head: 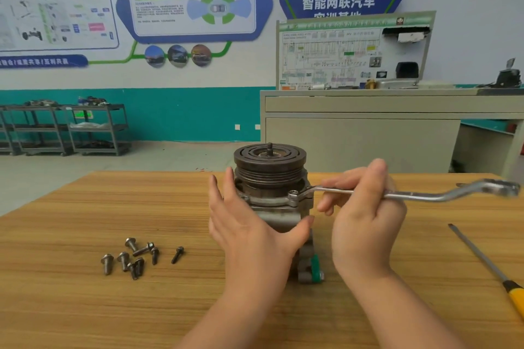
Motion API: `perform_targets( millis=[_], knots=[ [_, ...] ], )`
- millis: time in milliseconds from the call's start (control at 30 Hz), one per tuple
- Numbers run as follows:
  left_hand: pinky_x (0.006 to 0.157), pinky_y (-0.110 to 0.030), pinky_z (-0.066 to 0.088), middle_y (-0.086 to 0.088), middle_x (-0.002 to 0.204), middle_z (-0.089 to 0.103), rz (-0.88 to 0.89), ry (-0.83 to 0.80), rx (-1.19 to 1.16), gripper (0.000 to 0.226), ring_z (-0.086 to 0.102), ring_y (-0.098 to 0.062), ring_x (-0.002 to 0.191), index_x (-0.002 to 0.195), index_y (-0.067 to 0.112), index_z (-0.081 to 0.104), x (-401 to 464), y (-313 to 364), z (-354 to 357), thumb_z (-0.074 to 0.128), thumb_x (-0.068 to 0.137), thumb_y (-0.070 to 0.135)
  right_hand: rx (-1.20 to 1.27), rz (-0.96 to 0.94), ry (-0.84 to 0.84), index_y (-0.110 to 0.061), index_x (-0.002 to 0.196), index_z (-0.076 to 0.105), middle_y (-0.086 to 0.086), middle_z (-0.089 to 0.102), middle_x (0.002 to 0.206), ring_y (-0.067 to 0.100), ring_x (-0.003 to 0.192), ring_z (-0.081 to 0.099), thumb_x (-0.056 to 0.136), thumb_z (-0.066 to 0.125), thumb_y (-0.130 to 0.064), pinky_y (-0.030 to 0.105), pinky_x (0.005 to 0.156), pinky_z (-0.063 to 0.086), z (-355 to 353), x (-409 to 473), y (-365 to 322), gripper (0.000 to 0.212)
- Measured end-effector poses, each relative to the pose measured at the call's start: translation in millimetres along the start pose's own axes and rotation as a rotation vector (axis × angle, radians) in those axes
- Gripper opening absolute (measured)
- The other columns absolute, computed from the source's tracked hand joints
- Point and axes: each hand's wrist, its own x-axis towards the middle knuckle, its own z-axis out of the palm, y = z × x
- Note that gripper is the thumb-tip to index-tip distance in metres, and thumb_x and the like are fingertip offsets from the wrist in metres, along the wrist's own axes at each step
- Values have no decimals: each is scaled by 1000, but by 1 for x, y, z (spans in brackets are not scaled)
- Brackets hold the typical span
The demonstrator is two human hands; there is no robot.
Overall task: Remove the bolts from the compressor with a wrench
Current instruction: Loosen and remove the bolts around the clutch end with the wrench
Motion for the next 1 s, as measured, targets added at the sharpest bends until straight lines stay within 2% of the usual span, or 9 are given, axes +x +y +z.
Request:
perform_targets(
  millis=[100, 167, 233, 400, 500, 600, 733, 900, 1000],
  knots=[
    [120, -42, 16, 0, 160, -3, -35, -107, -62, 130, 6, -22, 148, 149, 36, -12, 3, 0, -2, 75, 56, 58, 133, 452, 136, -21, 61, 59, 7, 67, 60, 16, 39, 53, 99, 36, -39, 23, 42, 42, -3, 12, 4, 49],
    [117, -37, 23, 2, 158, 8, -9, -116, -97, 121, 14, -20, 146, 145, 47, -8, 4, -1, -1, 74, 57, 53, 316, 721, 141, -13, 72, 53, 8, 65, 60, 13, 40, 51, 103, 41, -32, 21, 39, 40, -8, 24, 8, 39],
    [110, -28, 26, 5, 153, 17, 15, -134, -104, 118, 21, -13, 140, 146, 47, -2, 7, -6, -1, 75, 56, 50, 386, 814, 71, -10, 76, 49, 7, 64, 59, 11, 41, 51, 103, 45, -29, 19, 38, 40, -10, 29, 10, 33],
    [94, -6, 32, 27, 136, 30, -28, -500, -285, 129, 39, 18, 116, 148, 49, -5, 48, -40, -35, 88, 58, 46, 556, 698, 29, -11, 75, 53, 7, 67, 65, 11, 49, 59, 101, 48, -30, 19, 45, 47, -6, 28, -2, 33],
    [91, -8, 34, 13, 155, 18, -170, -662, -269, 140, 36, 2, 127, 143, 53, -20, 67, -59, -51, 85, 52, 61, 623, 651, 137, -9, 81, 54, 8, 68, 69, 14, 56, 65, 102, 46, -21, 22, 52, 53, -9, 33, -4, 26],
    [99, -19, 35, 8, 154, 23, -231, -705, -290, 141, 33, -7, 129, 145, 54, -15, 72, -71, -51, 80, 43, 70, 551, 623, 250, -3, 101, 50, 11, 66, 74, 18, 61, 68, 103, 44, -15, 25, 58, 55, -12, 37, 2, 14],
    [110, -42, 40, 8, 146, 43, -290, -750, -493, 137, 48, -14, 131, 144, 56, 8, 72, -81, -47, 94, 37, 58, 404, 548, 298, -4, 113, 46, 6, 68, 66, 15, 54, 66, 103, 47, -22, 24, 50, 53, -15, 37, 8, 20],
    [108, -40, 43, 9, 140, 49, -333, -706, -516, 133, 52, -14, 126, 141, 58, 14, 66, -78, -45, 95, 36, 56, 170, 327, 203, -17, 98, 43, 3, 71, 71, 14, 45, 60, 103, 44, -22, 23, 45, 49, -13, 31, 0, 7],
    [88, -15, 50, 22, 130, 46, -317, -705, -413, 137, 55, 6, 110, 142, 52, 2, 55, -55, -41, 90, 38, 63, 99, 103, 97, -26, 98, 39, 7, 68, 74, 19, 49, 64, 101, 41, -17, 25, 49, 51, -9, 24, -6, 9]
  ],
)
